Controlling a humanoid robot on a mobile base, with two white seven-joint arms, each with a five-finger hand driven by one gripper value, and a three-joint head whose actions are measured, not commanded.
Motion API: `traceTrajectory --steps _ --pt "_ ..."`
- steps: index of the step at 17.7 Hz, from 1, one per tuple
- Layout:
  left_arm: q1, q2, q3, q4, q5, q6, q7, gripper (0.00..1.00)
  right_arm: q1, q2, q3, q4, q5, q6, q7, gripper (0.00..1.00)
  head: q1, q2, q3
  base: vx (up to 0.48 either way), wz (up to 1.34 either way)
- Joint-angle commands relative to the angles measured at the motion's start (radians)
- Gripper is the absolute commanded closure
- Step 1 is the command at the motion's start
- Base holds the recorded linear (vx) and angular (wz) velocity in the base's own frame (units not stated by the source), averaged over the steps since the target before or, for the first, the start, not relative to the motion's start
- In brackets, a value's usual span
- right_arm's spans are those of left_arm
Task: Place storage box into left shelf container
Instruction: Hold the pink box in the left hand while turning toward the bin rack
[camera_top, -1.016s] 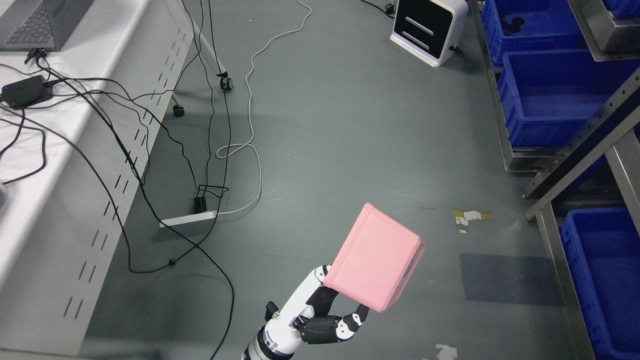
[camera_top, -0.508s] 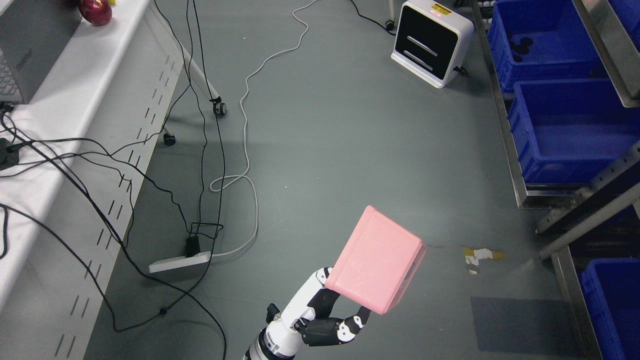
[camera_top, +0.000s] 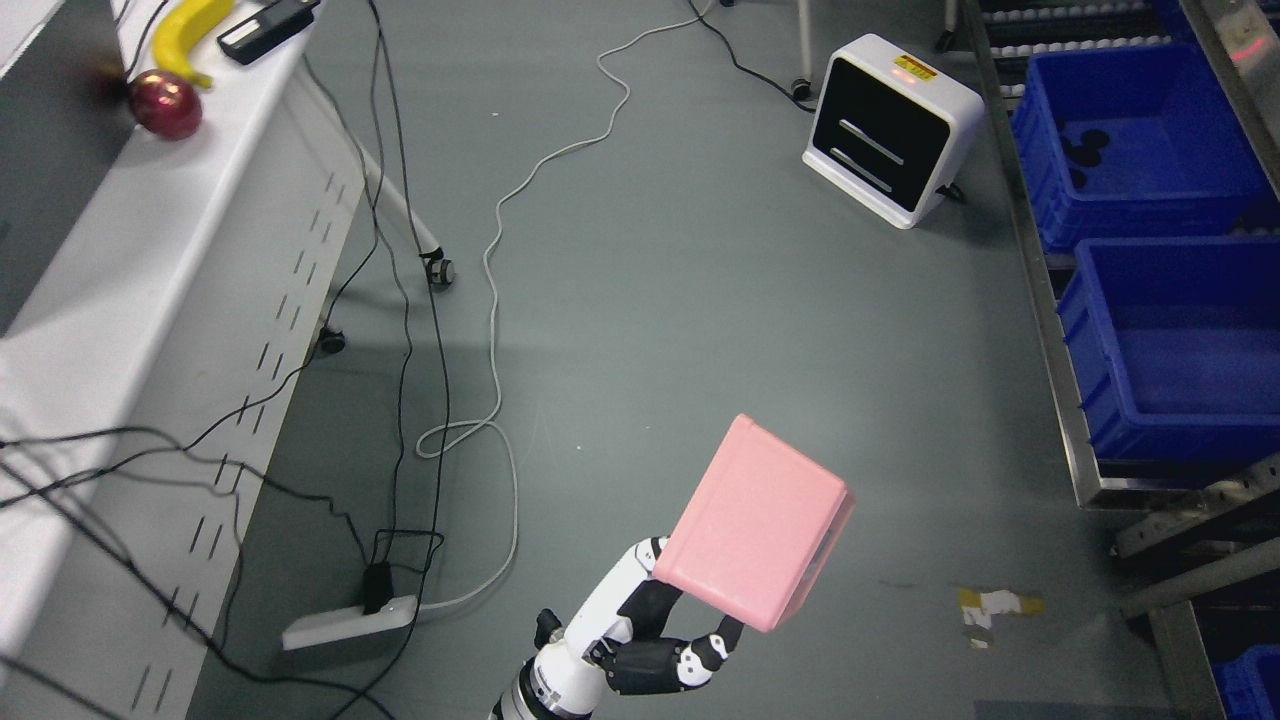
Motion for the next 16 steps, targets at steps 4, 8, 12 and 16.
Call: traceTrajectory --steps 4,8,12,16 --pt "-0.003 0.017 -0.026 0.012 -0.002 0.000 -0.003 0.98 0.009 -0.018 -0.005 -0.017 0.002 -0.001 0.001 0.00 0.0000 0.000 0.000 0.282 -0.68" --pt "0.027 0.017 -0.047 0.073 -0.058 0.000 -0.036 0.98 0.009 -0.018 -0.005 -0.017 0.002 -0.001 0.001 0.00 0.0000 0.000 0.000 0.274 -1.12" --pt "0.041 0.017 -0.055 0.086 -0.060 0.000 -0.038 0.98 0.009 -0.018 -0.005 -0.017 0.002 -0.001 0.001 0.00 0.0000 0.000 0.000 0.210 -1.12" --pt "0.053 0.017 -0.055 0.086 -0.058 0.000 -0.038 0.98 0.009 -0.018 -0.005 -0.017 0.002 -0.001 0.001 0.00 0.0000 0.000 0.000 0.170 -1.07"
